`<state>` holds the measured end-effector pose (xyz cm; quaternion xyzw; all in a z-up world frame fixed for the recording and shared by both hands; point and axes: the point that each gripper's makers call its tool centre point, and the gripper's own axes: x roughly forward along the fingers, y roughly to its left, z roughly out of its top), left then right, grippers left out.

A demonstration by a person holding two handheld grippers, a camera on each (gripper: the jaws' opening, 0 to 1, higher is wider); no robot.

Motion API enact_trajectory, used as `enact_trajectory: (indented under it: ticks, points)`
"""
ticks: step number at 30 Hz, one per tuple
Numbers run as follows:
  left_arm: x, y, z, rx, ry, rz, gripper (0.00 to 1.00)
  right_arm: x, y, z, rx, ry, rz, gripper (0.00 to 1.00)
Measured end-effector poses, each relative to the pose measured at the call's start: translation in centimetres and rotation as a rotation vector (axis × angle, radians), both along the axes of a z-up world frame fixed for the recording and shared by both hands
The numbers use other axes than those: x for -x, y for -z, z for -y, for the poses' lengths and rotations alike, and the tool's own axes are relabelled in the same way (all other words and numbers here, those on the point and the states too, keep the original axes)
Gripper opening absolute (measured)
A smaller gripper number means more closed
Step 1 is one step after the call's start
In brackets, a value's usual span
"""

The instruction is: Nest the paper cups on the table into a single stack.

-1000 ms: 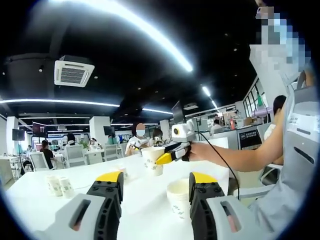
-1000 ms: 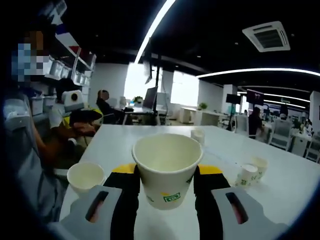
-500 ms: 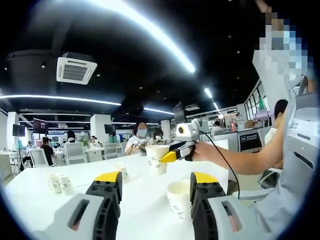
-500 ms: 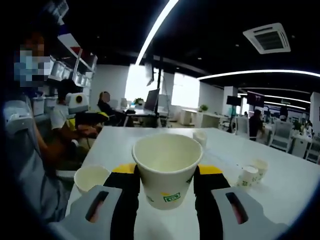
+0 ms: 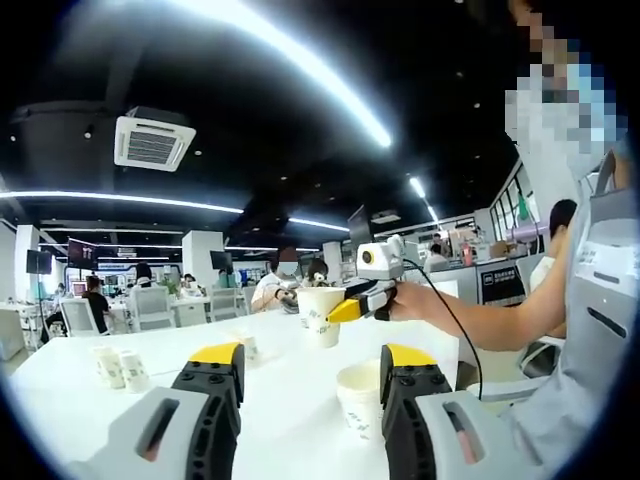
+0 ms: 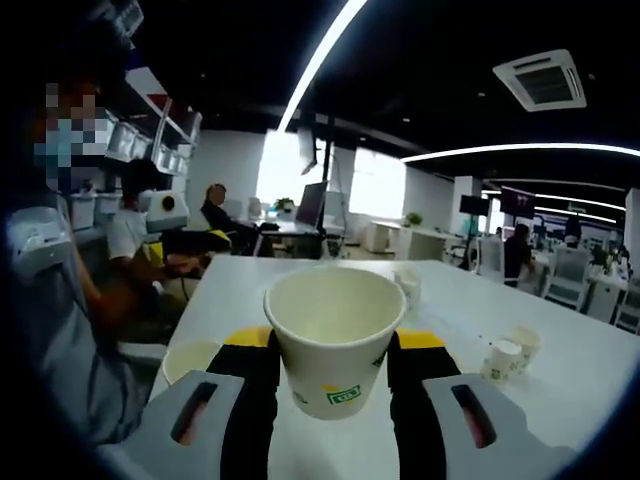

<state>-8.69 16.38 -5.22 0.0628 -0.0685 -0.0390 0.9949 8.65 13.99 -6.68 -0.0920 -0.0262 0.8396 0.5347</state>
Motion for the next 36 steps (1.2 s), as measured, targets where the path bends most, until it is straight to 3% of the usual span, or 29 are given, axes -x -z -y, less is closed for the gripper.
enact_trajectory:
  ticks: [12,36]
  points:
    - [0.0,0.0,0.0,-0.005,0.002,0.004,0.58,1.9,-0.6,0.4,-0.011,-0.026,0.021,0.45]
    - [-0.2,0.0,0.1,-0.019,0.001,0.004,0.57,1.9,-1.7,1.0,-0.029,-0.047,0.036,0.45]
